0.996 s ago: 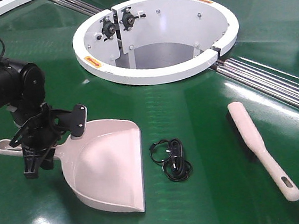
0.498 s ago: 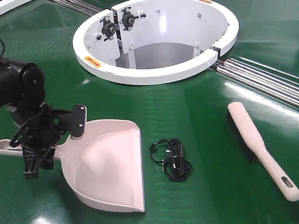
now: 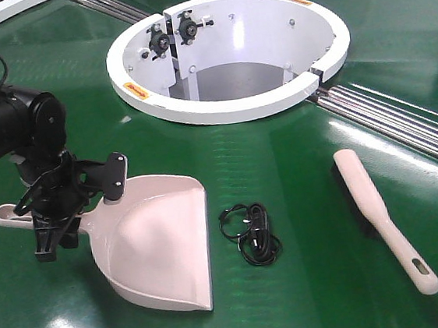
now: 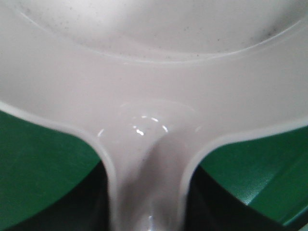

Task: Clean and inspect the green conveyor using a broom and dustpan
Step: 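Lift the dustpan with the left gripper and angle it toward the cable, then grasp the pink brush handle with the right gripper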

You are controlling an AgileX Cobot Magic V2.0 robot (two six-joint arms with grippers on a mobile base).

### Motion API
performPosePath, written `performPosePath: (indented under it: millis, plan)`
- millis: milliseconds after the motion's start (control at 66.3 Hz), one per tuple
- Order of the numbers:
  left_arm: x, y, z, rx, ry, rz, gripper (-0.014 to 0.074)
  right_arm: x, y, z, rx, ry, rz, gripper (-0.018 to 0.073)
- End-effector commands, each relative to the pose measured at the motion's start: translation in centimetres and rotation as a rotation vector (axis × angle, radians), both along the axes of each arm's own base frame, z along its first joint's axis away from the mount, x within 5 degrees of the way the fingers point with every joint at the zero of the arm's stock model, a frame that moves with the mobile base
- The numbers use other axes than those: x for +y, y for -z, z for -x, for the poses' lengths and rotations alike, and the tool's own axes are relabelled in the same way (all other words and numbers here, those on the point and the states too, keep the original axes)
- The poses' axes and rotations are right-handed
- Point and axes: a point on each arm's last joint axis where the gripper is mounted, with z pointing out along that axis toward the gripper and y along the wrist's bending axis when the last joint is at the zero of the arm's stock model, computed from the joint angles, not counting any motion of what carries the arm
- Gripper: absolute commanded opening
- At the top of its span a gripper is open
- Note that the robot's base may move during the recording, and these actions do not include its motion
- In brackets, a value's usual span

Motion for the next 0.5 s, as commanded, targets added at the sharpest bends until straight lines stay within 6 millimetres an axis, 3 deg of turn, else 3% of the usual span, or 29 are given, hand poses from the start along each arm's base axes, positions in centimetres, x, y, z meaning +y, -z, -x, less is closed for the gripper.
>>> performPosePath:
  millis: [0,317,483]
  plan:
    - [-0.1,-2.4,0.2,-0.063,-0.003,0.014,-0.0007,0.1,-2.2,-1.1,0.086,-0.001,-0.019,-0.0010]
    - [-0.1,-2.4,0.2,-0.063,-0.003,0.014,-0.0006,0.1,-1.5,-4.0,0.255,-0.001,-0.007,0.0001]
    - [-0.1,-2.4,0.2,-0.063,-0.003,0.014,-0.0006,0.8,-2.0,-5.1,0.401,-0.083,0.087,0.0134]
